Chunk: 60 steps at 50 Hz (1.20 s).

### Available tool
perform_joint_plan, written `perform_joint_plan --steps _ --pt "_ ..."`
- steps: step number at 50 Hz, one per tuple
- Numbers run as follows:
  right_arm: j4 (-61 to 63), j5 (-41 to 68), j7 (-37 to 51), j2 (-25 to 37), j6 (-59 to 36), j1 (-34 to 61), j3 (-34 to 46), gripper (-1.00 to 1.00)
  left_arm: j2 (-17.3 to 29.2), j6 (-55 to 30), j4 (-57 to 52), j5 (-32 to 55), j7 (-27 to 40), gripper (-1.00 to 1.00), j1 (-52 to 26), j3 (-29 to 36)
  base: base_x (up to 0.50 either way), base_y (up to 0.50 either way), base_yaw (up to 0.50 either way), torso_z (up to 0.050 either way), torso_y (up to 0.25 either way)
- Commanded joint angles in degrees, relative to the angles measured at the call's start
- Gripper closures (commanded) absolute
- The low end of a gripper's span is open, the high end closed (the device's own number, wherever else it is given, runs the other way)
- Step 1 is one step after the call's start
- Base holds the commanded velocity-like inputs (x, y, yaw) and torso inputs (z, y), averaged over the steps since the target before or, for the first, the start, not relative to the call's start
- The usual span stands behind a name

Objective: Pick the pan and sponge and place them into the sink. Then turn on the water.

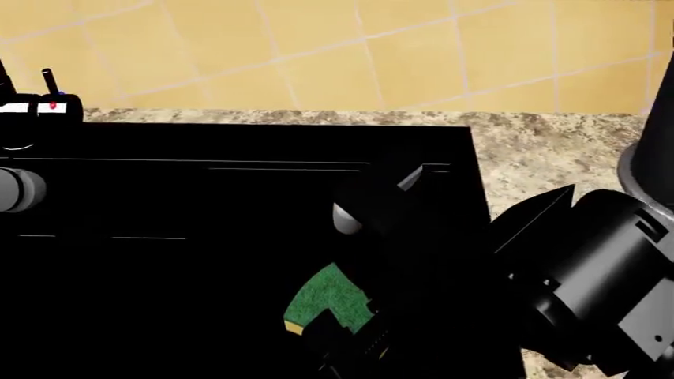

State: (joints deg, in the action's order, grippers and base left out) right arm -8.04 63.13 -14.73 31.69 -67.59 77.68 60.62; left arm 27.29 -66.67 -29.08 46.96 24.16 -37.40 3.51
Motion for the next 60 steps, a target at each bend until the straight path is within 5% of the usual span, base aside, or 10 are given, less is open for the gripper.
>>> perform_joint_plan --steps 1,39,60 --pt "0.3 -0.1 -0.3 0.3 0.3 -0.4 0.0 1.00 -0.2 0.5 0.4 -0.2 0.2 -1.00 0.0 0.6 0.00 0.50 0.00 0.000 0.000" --pt "0.2 0.3 -0.4 0.4 0.5 -1.1 0.8 1.00 0.0 1.5 0.7 0.1 0.3 -1.00 0.6 1.6 0.00 0.50 0.00 0.000 0.000" --pt "0.1 -0.1 -1.1 0.2 0.5 -2.0 2.4 1.00 0.3 2.1 0.9 0.5 0.5 -1.00 0.8 1.7 0.00 0.16 0.00 0.000 0.000"
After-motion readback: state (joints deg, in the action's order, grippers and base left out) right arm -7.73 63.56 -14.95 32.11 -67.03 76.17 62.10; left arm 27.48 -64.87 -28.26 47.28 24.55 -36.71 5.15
